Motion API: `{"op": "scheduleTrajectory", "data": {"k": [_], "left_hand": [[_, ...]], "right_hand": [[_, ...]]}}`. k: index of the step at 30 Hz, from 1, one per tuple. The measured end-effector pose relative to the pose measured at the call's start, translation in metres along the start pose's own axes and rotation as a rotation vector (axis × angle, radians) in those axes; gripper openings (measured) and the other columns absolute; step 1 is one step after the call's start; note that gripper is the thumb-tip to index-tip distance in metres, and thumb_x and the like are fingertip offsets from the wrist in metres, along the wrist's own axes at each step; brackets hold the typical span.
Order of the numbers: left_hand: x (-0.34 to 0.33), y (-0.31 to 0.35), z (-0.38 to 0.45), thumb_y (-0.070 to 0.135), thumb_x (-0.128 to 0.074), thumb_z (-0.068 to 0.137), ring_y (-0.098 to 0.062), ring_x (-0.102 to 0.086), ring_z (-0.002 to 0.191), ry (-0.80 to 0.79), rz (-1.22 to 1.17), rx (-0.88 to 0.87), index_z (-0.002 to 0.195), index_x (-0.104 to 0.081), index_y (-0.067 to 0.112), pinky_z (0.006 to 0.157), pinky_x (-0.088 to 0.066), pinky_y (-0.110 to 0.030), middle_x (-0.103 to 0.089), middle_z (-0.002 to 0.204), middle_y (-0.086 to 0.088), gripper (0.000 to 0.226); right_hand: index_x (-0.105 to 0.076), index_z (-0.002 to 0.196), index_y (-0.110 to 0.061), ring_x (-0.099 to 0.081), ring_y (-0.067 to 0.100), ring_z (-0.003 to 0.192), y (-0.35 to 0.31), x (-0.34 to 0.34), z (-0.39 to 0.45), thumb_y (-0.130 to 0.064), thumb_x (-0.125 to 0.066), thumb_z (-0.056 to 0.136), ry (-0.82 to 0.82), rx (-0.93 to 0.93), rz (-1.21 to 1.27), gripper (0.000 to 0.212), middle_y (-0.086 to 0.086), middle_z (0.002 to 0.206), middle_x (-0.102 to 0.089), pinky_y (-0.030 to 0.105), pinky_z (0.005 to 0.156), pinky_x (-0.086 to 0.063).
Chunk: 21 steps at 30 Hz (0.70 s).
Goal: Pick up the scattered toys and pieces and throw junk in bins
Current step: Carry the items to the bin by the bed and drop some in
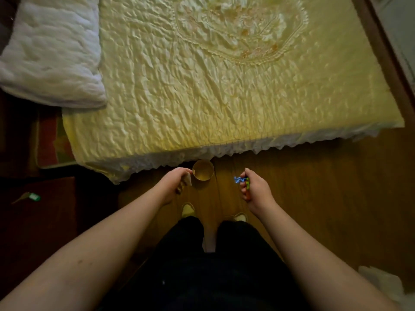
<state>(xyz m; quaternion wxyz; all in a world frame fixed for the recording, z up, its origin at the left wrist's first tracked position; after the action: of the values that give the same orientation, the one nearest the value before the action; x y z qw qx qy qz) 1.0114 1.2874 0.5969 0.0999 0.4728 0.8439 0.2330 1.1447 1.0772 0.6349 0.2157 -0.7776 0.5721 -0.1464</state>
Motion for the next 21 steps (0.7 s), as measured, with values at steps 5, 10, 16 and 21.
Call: {"op": "scheduleTrajectory", "data": {"k": [5, 10, 16, 21], "left_hand": [[-0.020, 0.004, 0.049, 0.027, -0.051, 0.094, -0.018, -0.049, 0.069, 0.027, -0.052, 0.112, 0.110, -0.063, 0.013, 0.057, -0.041, -0.027, -0.056, 0.086, -0.007, 0.025], [-0.036, -0.013, 0.126, 0.011, -0.048, 0.091, -0.021, -0.051, 0.070, 0.114, -0.038, 0.104, 0.114, -0.061, 0.021, 0.053, -0.043, -0.029, -0.064, 0.103, -0.014, 0.028], [-0.050, -0.036, 0.213, 0.008, -0.054, 0.093, -0.018, -0.057, 0.073, 0.236, -0.010, 0.041, 0.116, -0.061, 0.023, 0.058, -0.050, -0.029, -0.063, 0.102, -0.005, 0.029], [-0.068, -0.065, 0.276, 0.005, -0.060, 0.090, -0.022, -0.059, 0.096, 0.216, -0.054, 0.069, 0.118, -0.060, 0.027, 0.074, -0.057, -0.034, -0.055, 0.114, -0.003, 0.036]], "right_hand": [[-0.056, 0.081, -0.017, -0.039, 0.007, 0.047, 0.000, 0.006, 0.044, -0.034, -0.046, 0.099, 0.028, -0.030, 0.068, 0.027, -0.001, 0.062, -0.048, 0.018, 0.040, -0.030], [-0.052, 0.079, -0.014, -0.036, 0.008, 0.043, 0.001, 0.017, 0.109, -0.036, -0.045, 0.100, 0.034, -0.054, 0.156, 0.031, 0.000, 0.058, -0.044, 0.019, 0.038, -0.027], [-0.055, 0.080, -0.014, -0.040, 0.008, 0.045, 0.006, 0.039, 0.171, -0.039, -0.046, 0.099, 0.035, -0.076, 0.201, 0.032, -0.001, 0.057, -0.047, 0.018, 0.040, -0.032], [-0.055, 0.078, -0.015, -0.039, 0.009, 0.045, 0.029, 0.044, 0.211, -0.044, -0.047, 0.096, 0.017, -0.106, 0.224, 0.035, -0.001, 0.057, -0.047, 0.018, 0.041, -0.030]]}}
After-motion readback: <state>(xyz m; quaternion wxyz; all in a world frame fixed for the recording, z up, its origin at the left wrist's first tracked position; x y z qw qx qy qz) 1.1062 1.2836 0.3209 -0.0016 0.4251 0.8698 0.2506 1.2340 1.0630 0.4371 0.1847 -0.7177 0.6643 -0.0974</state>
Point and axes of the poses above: each hand's wrist, its own z-axis towards the middle knuckle, its own x-axis out of the back of the hand, y = z × x, the point moved 8 cm from there along z, towards the middle knuckle
